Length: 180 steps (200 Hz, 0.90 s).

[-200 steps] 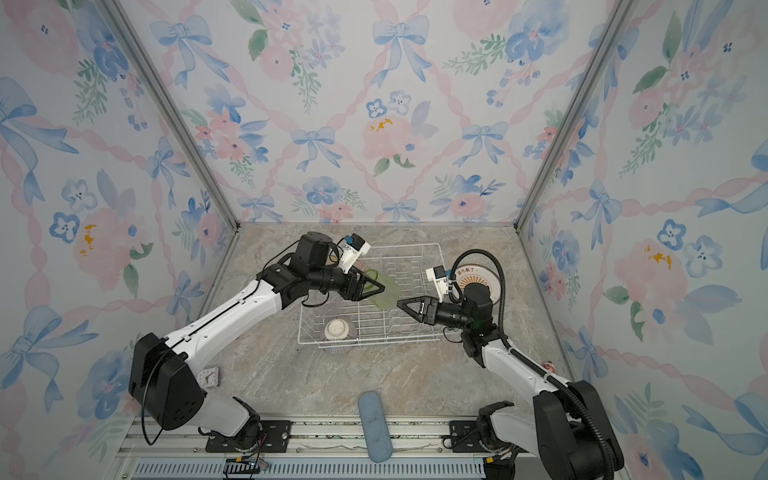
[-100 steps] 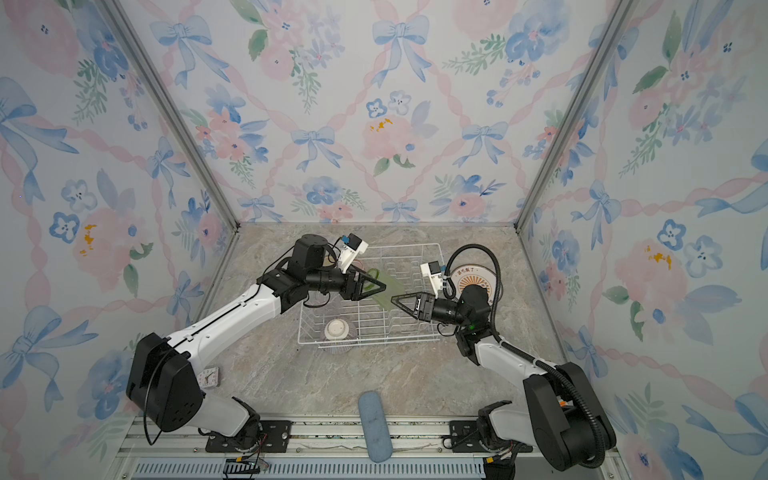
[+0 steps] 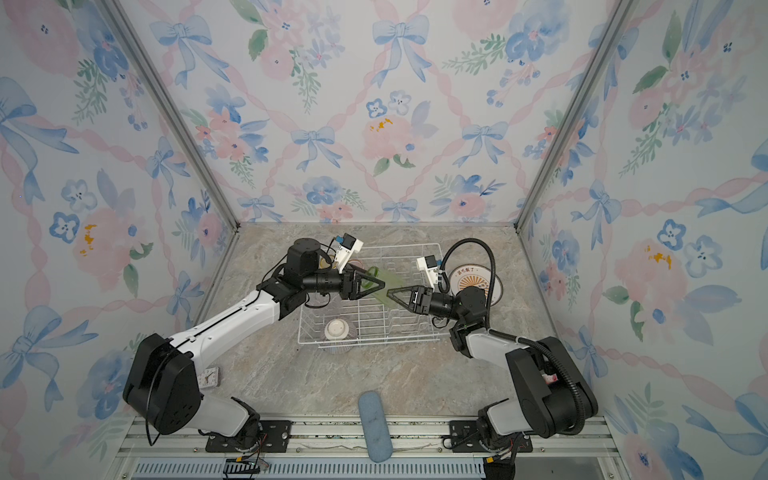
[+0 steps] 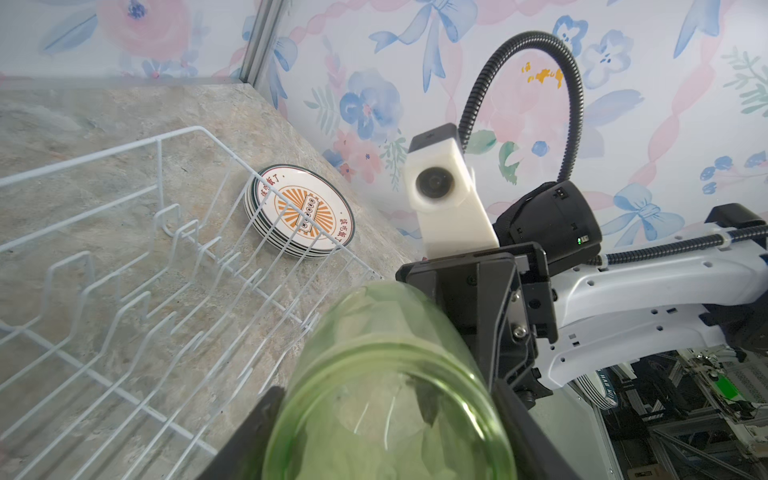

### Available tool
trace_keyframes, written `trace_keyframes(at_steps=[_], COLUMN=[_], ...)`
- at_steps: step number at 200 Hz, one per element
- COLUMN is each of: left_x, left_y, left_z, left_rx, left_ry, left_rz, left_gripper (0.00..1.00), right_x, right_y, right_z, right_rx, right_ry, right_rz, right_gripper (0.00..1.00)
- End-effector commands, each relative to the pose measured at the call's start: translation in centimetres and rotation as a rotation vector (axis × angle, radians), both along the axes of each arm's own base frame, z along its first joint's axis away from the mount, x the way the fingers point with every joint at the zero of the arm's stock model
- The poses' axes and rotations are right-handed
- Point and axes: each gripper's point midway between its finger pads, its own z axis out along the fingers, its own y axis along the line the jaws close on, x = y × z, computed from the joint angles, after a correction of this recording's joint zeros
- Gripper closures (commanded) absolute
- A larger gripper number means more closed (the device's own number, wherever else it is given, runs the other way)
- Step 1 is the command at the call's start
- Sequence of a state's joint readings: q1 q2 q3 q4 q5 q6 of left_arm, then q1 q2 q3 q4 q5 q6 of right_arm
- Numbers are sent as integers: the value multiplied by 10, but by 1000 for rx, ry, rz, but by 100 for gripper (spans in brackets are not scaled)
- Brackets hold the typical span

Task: Unload the mixed dishes from the dish rack
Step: 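Close the right gripper on the green glass held by the left gripper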

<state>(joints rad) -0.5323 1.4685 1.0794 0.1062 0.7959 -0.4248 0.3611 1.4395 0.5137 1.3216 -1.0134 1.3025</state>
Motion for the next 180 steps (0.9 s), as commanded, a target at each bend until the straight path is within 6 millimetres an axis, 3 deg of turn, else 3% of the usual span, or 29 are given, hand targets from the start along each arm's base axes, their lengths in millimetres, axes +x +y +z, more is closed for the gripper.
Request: trace_keyframes(at_steps=[1, 102, 111, 126, 141, 180], left_x=[-5, -7, -6, -4, -3, -3], left_y=[3, 4, 4, 7, 10, 16], left_z=[20, 14, 13, 12, 10, 10], left_rx=[-53, -50, -43, -26, -12, 30], left_ry=[-51, -41, -41, -46, -46, -58], left_rz=[-15, -18, -11, 15, 28, 54], left_gripper=[57, 55, 52, 35, 27, 24], right_x=[-8, -5, -5, -4, -2, 4], right_y=[2, 2, 2, 3, 4, 3], right_z=[29, 39, 39, 38, 34, 13], right_rx=[49, 68, 68, 61, 38, -101], right_ry=[-107, -106, -103, -98, -87, -54], right_rz=[20, 10, 11, 8, 1, -54], right_gripper=[75, 100, 100, 100, 100, 100])
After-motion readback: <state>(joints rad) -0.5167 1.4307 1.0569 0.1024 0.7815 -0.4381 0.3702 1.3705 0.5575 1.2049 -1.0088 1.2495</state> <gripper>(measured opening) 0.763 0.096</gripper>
